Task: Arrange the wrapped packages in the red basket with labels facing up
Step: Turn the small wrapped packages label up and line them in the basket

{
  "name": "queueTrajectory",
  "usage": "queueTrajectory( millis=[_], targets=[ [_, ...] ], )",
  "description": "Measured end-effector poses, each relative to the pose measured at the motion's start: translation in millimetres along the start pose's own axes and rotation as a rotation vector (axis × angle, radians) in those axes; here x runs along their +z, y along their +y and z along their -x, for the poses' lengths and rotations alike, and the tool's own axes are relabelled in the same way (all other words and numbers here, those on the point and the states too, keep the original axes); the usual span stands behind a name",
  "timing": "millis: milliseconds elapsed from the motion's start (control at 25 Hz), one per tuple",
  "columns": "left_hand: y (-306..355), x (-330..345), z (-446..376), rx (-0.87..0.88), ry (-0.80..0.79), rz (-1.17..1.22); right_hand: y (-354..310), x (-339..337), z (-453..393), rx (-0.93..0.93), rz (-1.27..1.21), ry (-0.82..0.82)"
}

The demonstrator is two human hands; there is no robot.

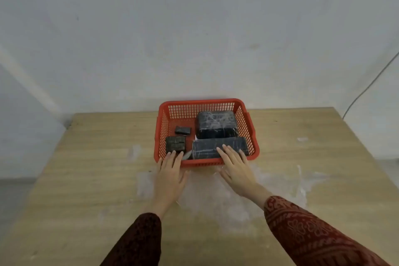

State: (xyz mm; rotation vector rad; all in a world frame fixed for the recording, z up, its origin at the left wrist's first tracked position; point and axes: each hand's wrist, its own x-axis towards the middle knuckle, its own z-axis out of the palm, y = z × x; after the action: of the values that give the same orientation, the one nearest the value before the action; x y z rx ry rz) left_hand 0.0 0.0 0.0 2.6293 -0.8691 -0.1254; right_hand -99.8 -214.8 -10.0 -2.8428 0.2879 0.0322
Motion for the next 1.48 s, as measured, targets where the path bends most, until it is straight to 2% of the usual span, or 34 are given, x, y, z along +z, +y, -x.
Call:
queueTrajectory(
  millis=[160,320,520,640,760,840,960,1120,1320,1480],
  targets=[
    [-1,2,7,0.053,0.081,0.013,2,5,-5,-0.055,-0.003,0.142],
    [-19,-12,-40,-0.075,0.235,0.168,-2,3,-21,-0.01,0.029,0.213],
    [-39,-16,-102,-0.259,0.249,0.378,-8,-3,-26,0.008,0.052,0.187],
    [-47,-6,-108,-0.268,0.242,0.477,-14,-14,-44,-0.025,-0.04,0.183],
    [-53,0,-107,-0.251,0.265,0.538,-37,-28,-96,-0.169,-0.147,0.197],
    [-55,1,-107,-0.233,0.278,0.561,-53,-31,-144,-0.253,-0.123,0.12],
    [-55,0,-108,-0.231,0.287,0.572,-65,-22,-209,-0.319,0.103,-0.105],
    [-57,0,-107,-0.216,0.28,0.594,-67,-4,-246,-0.303,0.221,-0.335],
    [-57,2,-107,-0.247,0.268,0.631,-54,3,-261,-0.289,0.083,-0.408],
    [-55,0,-106,-0.235,0.279,0.643,-43,-5,-277,-0.179,-0.122,-0.348]
  ],
)
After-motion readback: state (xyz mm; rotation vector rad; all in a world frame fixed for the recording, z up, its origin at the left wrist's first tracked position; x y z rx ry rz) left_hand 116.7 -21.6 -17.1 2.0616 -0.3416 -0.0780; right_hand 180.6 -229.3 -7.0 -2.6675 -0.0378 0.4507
